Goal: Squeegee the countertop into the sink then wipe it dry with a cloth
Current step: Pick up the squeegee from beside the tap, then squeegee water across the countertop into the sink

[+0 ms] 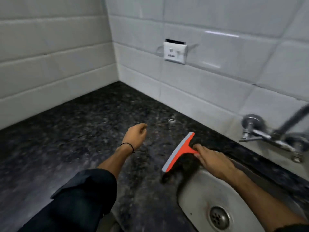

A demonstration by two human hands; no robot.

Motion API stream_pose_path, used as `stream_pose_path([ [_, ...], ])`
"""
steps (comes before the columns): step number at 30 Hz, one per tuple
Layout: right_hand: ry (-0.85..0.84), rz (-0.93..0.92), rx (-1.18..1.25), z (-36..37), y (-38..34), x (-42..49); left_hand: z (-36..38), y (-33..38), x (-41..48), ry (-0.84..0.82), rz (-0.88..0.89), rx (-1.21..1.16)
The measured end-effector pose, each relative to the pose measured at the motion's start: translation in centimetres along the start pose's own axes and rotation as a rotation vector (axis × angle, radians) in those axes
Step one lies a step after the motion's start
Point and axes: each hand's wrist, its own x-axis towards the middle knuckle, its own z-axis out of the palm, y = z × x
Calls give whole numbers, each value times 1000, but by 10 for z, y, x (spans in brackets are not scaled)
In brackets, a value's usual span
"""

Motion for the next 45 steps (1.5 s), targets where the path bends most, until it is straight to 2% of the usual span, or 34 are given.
stream_pose_path([
  [7,-54,27,300,2,-102,185,-84,-130,43,128,-186,123],
  [13,-86,14,341,5,-172,330,-121,-210,123,156,-276,267],
  [15,-101,5,298,7,-191,382,-130,-235,157,108,-328,306],
  [20,-57,-66,61,3,-229,493,-147,-275,226,-167,-442,438],
  [24,-50,-84,-58,3,-257,590,-155,-292,261,-385,-565,355],
  [29,-84,-177,-135,7,-281,684,-150,-300,270,-391,-561,350],
  [33,-94,-208,-155,8,-290,721,-148,-303,268,-335,-536,364],
  [38,-179,-126,-157,7,-284,735,-146,-303,270,-309,-535,382],
  [45,-318,-61,-264,-21,-251,662,-153,-296,268,-317,-539,345],
])
